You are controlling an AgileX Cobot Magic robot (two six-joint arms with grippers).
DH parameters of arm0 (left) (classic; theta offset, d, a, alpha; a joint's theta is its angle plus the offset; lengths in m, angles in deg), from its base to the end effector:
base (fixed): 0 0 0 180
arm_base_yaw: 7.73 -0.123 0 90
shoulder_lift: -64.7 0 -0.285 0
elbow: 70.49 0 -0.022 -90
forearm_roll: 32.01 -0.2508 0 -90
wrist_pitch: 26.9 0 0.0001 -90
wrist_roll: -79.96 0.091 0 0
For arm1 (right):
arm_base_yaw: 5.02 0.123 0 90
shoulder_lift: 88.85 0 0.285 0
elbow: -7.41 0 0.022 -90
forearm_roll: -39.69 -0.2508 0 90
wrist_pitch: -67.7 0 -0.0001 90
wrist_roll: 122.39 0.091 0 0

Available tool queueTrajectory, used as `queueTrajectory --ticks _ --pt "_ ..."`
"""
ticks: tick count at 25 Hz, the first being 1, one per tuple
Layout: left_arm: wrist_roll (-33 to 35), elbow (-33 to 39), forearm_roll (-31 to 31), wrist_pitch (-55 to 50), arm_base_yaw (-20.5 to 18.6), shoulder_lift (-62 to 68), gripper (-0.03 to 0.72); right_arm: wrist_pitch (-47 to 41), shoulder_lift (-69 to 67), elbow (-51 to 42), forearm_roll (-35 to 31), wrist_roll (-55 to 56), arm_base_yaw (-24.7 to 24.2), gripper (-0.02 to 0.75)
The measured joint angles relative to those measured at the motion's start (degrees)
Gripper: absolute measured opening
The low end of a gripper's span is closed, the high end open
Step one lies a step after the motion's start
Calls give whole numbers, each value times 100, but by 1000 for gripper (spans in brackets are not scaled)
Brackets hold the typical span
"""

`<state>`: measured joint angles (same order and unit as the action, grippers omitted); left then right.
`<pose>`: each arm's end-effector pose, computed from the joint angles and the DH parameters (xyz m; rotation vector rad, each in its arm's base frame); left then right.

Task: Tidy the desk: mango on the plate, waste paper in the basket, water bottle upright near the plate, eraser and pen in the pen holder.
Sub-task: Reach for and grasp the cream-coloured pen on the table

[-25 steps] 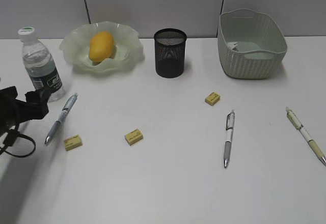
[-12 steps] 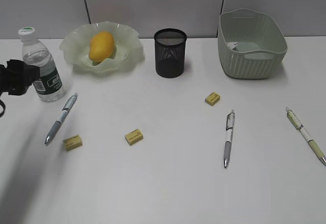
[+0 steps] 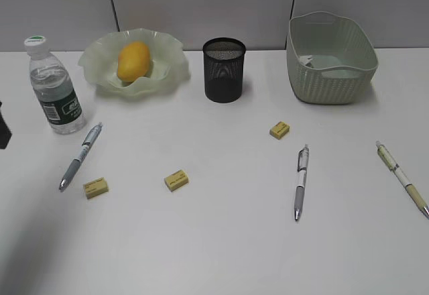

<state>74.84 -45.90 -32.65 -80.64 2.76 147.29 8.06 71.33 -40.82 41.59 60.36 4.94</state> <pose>0.2352 -0.0427 0.2665 0.1388 2.8065 -0.0500 0.0282 0.0023 0.2781 -0.1432 2.2247 0.0804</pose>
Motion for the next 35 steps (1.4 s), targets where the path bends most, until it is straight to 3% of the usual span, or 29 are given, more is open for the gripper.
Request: queueTrajectory --ticks 3,8,19,29,35 --pt "55 -34 17 -830 0 -55 575 0 0 0 0 0 0 573" --pt "352 40 216 -1268 0 -611 519 0 0 0 6 0 0 573" --pt "685 1328 784 -880 0 -3203 491 0 0 0 6 0 0 572" --pt "1311 1943 903 -708 0 -5515 483 0 0 0 6 0 0 572" --pt "1330 2209 916 -785 0 -6005 456 0 0 0 11 0 0 572"
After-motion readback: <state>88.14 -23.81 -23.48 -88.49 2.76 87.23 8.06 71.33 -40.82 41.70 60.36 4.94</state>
